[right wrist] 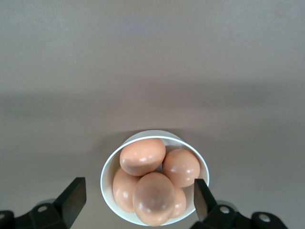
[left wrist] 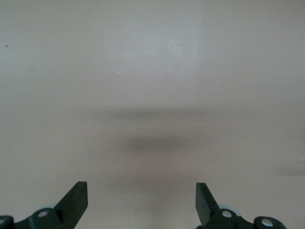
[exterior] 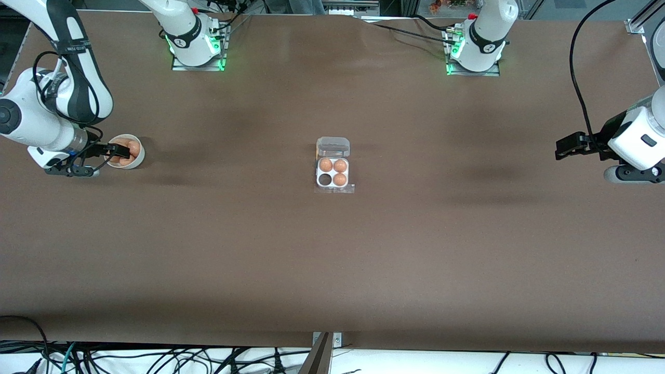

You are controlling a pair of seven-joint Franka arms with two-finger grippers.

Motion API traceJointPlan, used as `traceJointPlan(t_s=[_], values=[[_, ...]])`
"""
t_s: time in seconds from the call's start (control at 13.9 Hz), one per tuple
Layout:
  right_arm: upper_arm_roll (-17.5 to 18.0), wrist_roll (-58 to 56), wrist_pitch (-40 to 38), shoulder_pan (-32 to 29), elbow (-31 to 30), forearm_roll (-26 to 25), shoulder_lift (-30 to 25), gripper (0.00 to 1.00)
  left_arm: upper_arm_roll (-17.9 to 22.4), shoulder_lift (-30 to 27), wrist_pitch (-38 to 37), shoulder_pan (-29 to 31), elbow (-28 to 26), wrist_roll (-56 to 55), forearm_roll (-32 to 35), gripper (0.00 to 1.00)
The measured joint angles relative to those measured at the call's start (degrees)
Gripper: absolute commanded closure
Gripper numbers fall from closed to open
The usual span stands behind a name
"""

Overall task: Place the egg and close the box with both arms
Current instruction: 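Move the right gripper over the white bowl of eggs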

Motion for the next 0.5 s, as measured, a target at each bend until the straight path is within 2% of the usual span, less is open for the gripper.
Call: traceJointPlan(t_s=[0.5], values=[[-0.28,-0.46,-0.01,-0.04,-0.91,0.0,1.45,0.01,0.0,0.2,0.0,0.03,0.0,0.0,0.0,0.0]])
